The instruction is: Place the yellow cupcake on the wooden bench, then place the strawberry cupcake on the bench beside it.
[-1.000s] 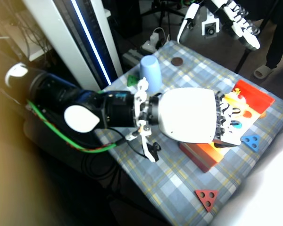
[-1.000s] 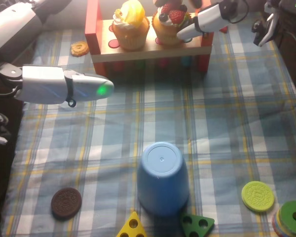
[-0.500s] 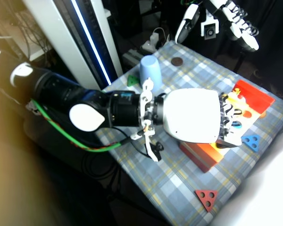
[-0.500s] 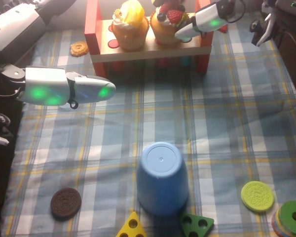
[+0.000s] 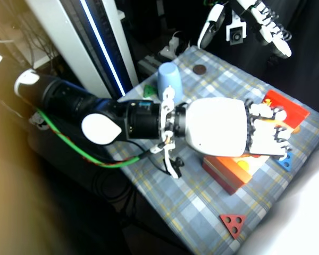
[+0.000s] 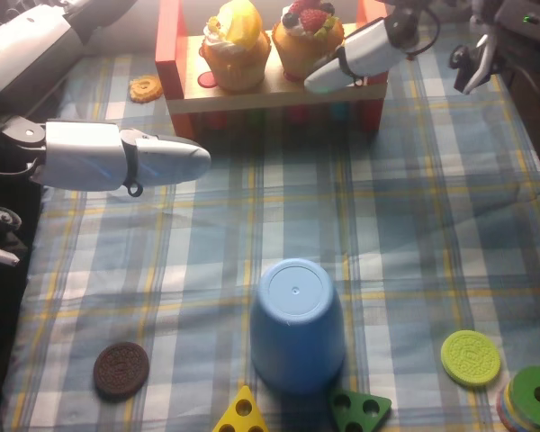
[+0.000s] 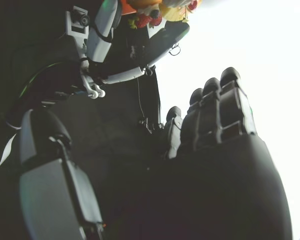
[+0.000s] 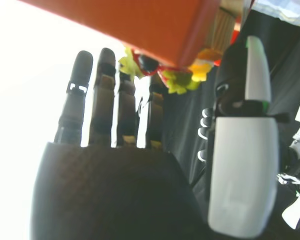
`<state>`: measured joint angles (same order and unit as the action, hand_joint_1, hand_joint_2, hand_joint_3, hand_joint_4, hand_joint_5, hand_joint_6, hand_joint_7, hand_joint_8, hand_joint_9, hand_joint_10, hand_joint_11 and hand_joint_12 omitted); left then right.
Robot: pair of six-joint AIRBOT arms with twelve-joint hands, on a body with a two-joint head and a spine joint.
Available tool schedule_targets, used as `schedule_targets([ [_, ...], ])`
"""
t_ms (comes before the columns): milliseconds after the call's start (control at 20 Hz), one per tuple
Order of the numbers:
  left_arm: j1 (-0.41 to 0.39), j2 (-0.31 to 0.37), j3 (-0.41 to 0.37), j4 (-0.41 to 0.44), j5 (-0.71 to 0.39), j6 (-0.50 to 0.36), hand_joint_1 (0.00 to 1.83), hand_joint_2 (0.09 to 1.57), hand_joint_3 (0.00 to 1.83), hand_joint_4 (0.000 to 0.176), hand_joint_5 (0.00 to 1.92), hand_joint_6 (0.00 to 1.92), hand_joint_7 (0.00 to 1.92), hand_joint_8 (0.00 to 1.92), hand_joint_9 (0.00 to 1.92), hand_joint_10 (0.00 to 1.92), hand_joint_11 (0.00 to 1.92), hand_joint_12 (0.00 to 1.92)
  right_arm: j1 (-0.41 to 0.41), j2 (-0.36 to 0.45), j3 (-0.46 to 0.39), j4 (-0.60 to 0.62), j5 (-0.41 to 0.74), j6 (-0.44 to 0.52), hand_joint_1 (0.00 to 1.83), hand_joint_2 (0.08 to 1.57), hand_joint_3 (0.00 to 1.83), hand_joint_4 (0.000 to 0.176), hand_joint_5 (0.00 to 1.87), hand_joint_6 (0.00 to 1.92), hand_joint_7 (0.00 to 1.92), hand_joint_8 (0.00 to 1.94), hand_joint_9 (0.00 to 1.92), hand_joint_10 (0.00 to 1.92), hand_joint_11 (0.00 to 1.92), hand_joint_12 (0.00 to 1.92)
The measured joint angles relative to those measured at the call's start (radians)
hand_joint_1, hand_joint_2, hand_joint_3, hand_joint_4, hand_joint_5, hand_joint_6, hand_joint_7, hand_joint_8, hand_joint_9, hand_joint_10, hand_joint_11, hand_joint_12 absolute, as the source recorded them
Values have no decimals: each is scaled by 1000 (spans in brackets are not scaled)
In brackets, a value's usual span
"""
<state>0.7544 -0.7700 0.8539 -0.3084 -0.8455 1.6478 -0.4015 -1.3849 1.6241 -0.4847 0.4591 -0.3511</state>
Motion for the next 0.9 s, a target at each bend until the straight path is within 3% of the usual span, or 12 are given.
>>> schedule_targets([
  [150,2,0,0,-2,-17,-28,864,760,0,176,0,0,0,0,0,0,0,0,-1,60,-44,23,37,-4,843,812,0,176,3,0,2,0,4,0,0,5],
  [300,7,0,1,7,-74,-104,835,772,1,175,0,0,0,0,0,0,39,20,-81,188,-158,179,233,-57,725,790,0,176,0,0,0,0,0,0,4,2],
  [350,14,0,6,26,-105,-159,871,777,2,167,0,0,0,0,0,0,27,16,-128,229,-198,227,306,-71,728,799,0,176,0,0,0,0,0,0,0,0],
  [400,39,2,11,44,-154,-248,826,751,0,137,0,0,15,5,32,12,115,60,-196,272,-249,289,394,-102,744,840,8,176,0,0,0,0,0,0,0,0],
  [450,50,2,14,55,-178,-289,826,751,0,137,0,0,15,5,32,12,115,60,-225,290,-273,316,435,-103,744,840,8,176,0,0,0,0,0,0,0,0],
  [500,74,1,22,71,-207,-355,854,760,0,141,0,0,0,0,0,0,4,1,-273,312,-300,347,499,-123,919,852,9,144,16,5,0,0,0,0,0,0],
  [550,95,1,25,86,-243,-424,854,760,0,141,0,0,0,0,0,0,4,1,-327,333,-340,414,589,-120,919,852,9,144,16,5,0,0,0,0,0,0],
  [600,121,1,34,98,-282,-489,869,782,6,84,0,0,0,0,0,0,0,0,-397,356,-371,447,683,-121,1237,901,19,133,25,8,0,0,0,0,0,0],
  [700,163,1,46,92,-363,-599,758,794,10,163,0,0,0,0,0,0,0,0,-512,380,-423,517,811,-119,1022,908,14,144,69,18,9,2,0,0,0,0],
  [800,208,1,48,84,-454,-680,758,828,23,173,0,0,0,0,0,0,0,0,-578,394,-454,582,916,-121,930,904,10,125,77,17,28,9,0,0,0,0],
  [850,240,1,49,96,-504,-723,728,810,13,175,0,0,0,0,0,0,0,0,-598,403,-464,605,979,-122,830,879,1,62,149,13,114,11,85,11,75,30],
  [900,254,-2,51,104,-532,-761,661,820,16,167,0,0,0,0,0,0,15,7,-600,411,-474,619,1027,-122,875,942,6,50,158,4,133,4,137,9,121,41],
])
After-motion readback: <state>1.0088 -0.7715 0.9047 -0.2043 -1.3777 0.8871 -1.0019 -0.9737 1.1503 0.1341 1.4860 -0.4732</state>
